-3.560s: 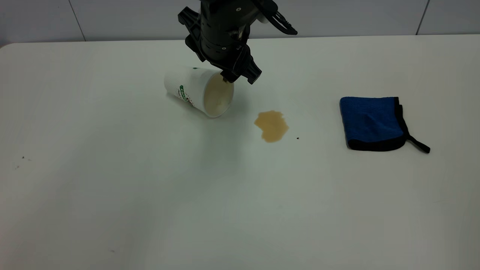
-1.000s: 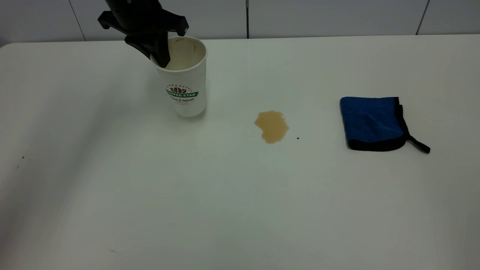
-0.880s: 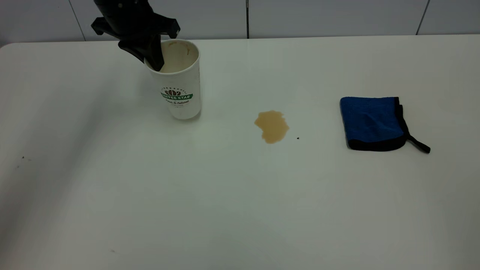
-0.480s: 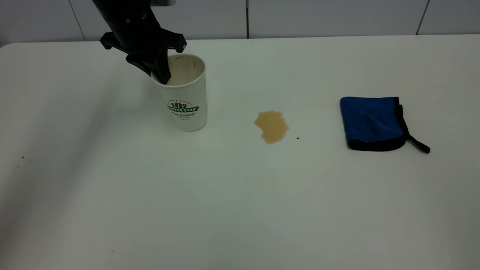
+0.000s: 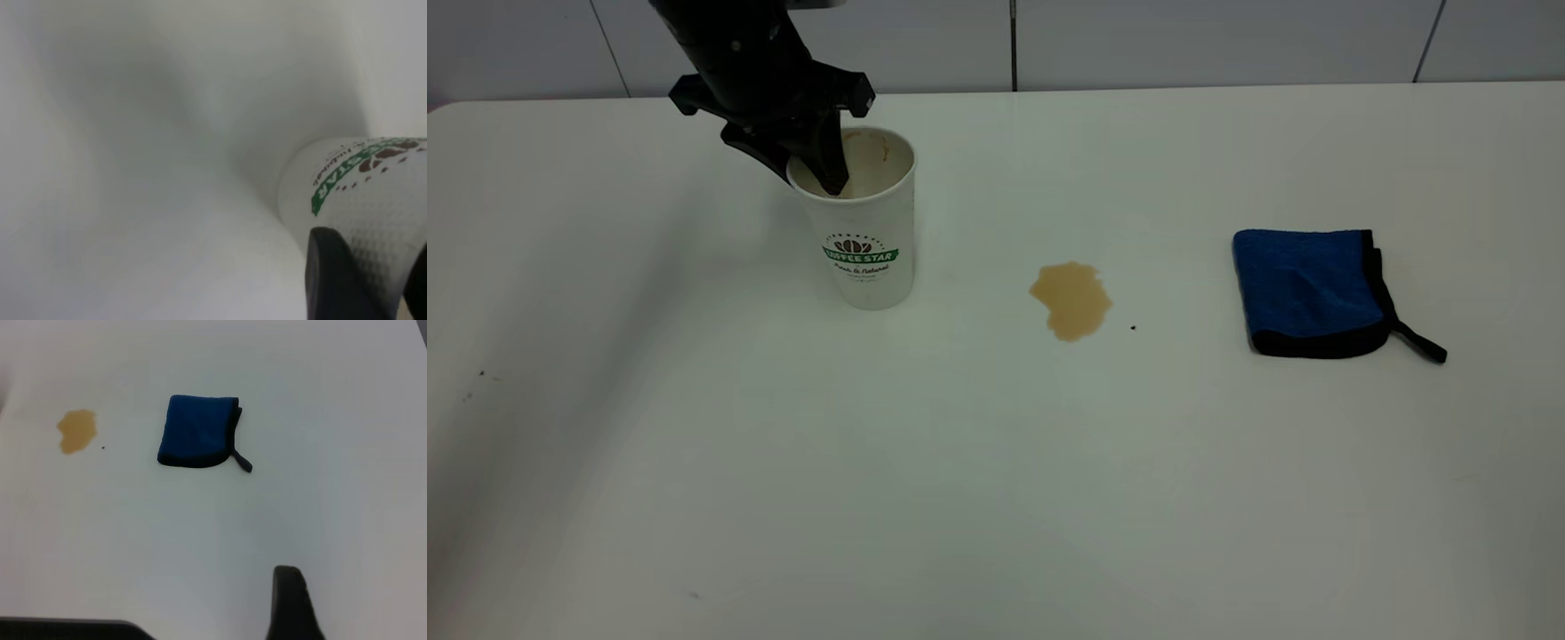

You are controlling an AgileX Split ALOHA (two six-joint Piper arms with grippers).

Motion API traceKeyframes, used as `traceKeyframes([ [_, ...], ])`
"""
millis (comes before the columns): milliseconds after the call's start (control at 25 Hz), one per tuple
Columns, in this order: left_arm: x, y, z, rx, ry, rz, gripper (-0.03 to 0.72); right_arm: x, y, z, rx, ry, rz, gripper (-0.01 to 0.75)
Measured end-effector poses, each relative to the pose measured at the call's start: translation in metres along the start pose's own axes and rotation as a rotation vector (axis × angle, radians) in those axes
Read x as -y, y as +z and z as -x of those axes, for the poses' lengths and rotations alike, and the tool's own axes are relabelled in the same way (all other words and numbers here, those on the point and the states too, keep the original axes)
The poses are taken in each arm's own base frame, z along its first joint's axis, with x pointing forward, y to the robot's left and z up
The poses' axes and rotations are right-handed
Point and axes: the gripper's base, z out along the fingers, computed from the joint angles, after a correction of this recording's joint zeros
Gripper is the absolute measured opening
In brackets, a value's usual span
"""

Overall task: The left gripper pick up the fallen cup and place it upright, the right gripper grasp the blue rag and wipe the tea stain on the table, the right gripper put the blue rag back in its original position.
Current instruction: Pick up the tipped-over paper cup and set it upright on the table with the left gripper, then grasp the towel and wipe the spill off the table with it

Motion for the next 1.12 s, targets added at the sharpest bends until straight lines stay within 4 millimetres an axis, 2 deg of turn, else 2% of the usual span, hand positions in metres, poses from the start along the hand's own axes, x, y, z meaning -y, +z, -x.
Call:
traceKeyframes([
  [160, 0.001, -0.007, 0.002, 0.014, 0.004, -0.001, 0.453, 0.000, 0.000, 0.000, 0.000, 0.000, 0.000, 0.532],
  [240, 0.004, -0.021, 0.006, 0.027, 0.017, 0.003, 0.475, 0.000, 0.000, 0.000, 0.000, 0.000, 0.000, 0.532],
  [360, 0.008, -0.051, 0.009, 0.032, 0.046, 0.013, 0.483, 0.000, 0.000, 0.000, 0.000, 0.000, 0.000, 0.532],
  [480, 0.017, -0.091, 0.009, 0.033, 0.066, 0.005, 0.483, 0.000, 0.000, 0.000, 0.000, 0.000, 0.000, 0.532],
  [760, 0.043, -0.211, -0.002, 0.121, 0.101, -0.003, 0.483, 0.000, 0.000, 0.000, 0.000, 0.000, 0.000, 0.532],
  [960, 0.057, -0.293, -0.035, 0.136, 0.100, 0.035, 0.483, 0.000, 0.000, 0.000, 0.000, 0.000, 0.000, 0.532],
  [1120, 0.062, -0.348, -0.060, 0.251, 0.068, 0.130, 0.483, 0.000, 0.000, 0.000, 0.000, 0.000, 0.000, 0.532],
])
